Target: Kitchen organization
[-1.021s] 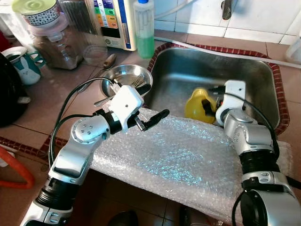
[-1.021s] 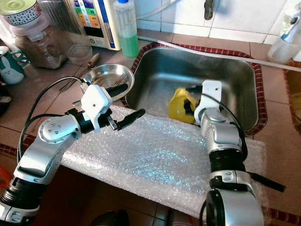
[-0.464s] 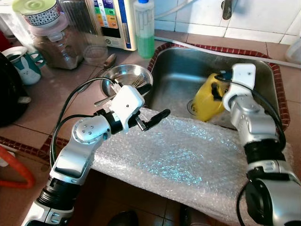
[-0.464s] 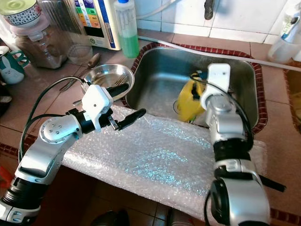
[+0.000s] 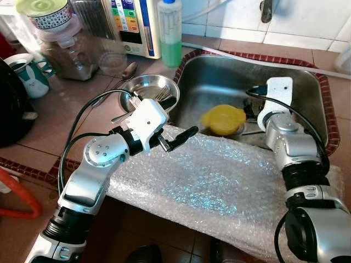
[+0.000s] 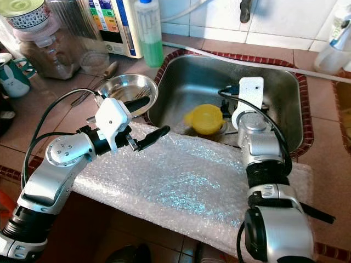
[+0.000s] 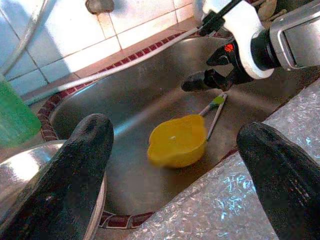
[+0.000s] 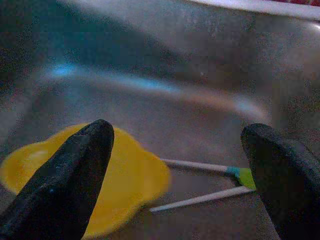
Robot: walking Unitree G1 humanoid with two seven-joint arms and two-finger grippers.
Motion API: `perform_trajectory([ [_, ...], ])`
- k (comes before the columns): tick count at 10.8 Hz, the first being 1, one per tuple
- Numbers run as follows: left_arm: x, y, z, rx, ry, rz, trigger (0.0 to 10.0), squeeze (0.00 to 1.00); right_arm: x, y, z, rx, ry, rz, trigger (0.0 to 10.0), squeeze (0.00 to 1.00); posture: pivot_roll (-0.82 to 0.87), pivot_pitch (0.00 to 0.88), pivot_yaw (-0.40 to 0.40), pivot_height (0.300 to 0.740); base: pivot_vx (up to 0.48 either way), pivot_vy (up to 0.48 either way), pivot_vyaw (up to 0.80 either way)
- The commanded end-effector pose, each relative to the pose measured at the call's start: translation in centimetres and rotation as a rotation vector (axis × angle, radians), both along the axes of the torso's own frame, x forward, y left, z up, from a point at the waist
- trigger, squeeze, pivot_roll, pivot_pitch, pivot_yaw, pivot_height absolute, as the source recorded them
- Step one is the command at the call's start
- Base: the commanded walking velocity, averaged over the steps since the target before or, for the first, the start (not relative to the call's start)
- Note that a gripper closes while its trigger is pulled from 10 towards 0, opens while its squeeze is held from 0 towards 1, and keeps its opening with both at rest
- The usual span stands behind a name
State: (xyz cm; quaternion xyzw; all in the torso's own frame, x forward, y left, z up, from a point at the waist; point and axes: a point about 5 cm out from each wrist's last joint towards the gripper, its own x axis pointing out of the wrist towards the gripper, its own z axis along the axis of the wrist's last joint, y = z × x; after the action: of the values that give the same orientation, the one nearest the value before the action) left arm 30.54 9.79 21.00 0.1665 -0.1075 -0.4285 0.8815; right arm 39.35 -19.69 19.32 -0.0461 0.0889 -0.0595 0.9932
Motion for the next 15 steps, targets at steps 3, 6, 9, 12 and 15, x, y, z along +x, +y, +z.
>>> perform_trajectory([
  [3,1.5,2.3,1.4,-0.031,-0.073,0.163,10.0,0.00,-0.4,3.2,1.1,0.001,-0.115,0.156,10.0,0.00,-0.08,0.205,0.089,0.740,0.000,0.000,0.00],
  [6,2.3,6.1,1.4,-0.007,-0.066,0.303,10.0,0.00,-0.8,5.1,1.2,0.002,-0.147,0.275,10.0,0.00,-0.07,0.200,0.092,0.740,0.000,0.000,0.00],
  [9,2.3,8.9,0.4,0.059,0.000,0.333,10.0,0.00,-1.1,5.8,1.2,-0.011,-0.149,0.322,10.0,0.00,-0.07,0.194,0.088,0.740,0.000,0.000,0.00],
  [12,1.3,11.8,0.2,0.073,0.025,0.352,10.0,0.00,-1.3,5.9,1.1,-0.015,-0.147,0.339,10.0,0.00,-0.07,0.193,0.088,0.740,0.000,0.000,0.00],
  [15,0.3,13.2,-1.0,0.140,0.076,0.355,10.0,0.00,-2.0,7.9,1.5,0.049,-0.158,0.507,10.0,0.00,-0.06,0.199,0.079,0.740,0.000,0.000,0.00],
])
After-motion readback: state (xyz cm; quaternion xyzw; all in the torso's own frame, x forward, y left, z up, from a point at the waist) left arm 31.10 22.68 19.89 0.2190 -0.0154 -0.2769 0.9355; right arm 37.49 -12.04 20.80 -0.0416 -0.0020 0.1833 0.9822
